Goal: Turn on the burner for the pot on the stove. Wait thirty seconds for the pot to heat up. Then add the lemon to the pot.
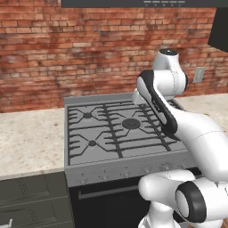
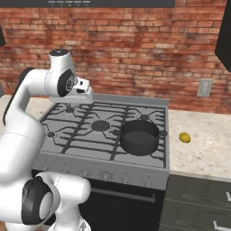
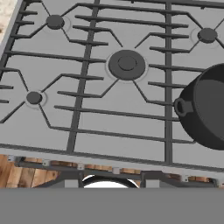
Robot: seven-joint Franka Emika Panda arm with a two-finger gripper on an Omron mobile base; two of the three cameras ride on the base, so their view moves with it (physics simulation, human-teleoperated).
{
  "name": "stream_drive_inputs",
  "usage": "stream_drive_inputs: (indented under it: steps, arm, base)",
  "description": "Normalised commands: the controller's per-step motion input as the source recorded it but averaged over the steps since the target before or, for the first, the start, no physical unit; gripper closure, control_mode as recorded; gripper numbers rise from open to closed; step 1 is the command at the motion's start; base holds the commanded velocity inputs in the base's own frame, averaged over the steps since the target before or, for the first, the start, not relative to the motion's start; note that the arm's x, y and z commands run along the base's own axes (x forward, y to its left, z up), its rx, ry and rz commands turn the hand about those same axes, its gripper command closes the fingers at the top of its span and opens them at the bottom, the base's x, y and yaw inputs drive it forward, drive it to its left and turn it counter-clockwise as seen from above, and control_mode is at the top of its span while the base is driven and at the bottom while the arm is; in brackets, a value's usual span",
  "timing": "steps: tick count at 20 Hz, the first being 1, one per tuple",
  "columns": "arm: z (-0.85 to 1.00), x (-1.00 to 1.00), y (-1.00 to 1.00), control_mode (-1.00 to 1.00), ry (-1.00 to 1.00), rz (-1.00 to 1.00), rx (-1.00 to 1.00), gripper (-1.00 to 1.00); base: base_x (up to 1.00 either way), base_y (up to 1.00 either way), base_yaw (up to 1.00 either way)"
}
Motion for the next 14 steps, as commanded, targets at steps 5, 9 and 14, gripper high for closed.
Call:
stream_drive_inputs:
  steps: [5,9,14]
  arm:
    - [-0.17,-0.09,-0.32,-1.00,0.00,0.00,0.00,-1.00]
    - [-0.30,-0.20,-0.69,-1.00,0.00,-0.03,0.00,-1.00]
    - [-0.29,-0.27,-0.82,-1.00,0.00,-0.05,0.00,-1.00]
  base:
    - [0.00,0.00,0.00]
    - [0.00,0.00,0.00]
    - [0.00,0.00,0.00]
